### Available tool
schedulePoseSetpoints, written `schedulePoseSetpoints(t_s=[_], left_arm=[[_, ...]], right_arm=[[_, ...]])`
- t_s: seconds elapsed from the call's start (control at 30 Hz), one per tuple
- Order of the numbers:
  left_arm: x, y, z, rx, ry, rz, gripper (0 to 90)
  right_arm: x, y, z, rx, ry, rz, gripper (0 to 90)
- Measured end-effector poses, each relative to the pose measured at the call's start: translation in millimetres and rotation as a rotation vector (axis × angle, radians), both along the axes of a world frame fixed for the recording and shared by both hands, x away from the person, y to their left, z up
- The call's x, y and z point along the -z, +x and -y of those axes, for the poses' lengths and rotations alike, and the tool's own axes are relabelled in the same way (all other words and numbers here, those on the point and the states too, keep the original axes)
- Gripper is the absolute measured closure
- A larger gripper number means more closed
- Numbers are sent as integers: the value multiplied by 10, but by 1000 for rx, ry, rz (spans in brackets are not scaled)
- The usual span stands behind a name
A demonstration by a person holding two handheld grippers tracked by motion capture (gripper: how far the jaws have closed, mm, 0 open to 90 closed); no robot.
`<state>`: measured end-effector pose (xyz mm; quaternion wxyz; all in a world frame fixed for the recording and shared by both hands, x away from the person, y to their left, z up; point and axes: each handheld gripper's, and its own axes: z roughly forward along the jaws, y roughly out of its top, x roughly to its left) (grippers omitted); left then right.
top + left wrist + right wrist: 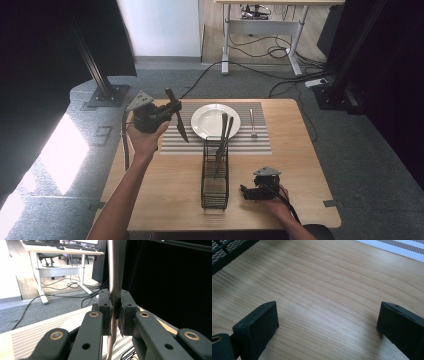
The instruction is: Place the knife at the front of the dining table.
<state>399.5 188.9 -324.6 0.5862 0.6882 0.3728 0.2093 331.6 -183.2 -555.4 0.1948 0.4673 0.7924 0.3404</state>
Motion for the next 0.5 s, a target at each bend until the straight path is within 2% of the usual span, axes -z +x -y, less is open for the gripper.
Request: schedulePoseSetpoints(t_s=[0.5], left_arm=[[285,88,-115,-44,34,-63,822]], right_arm=[[1,1,1,-1,-1,2,35]])
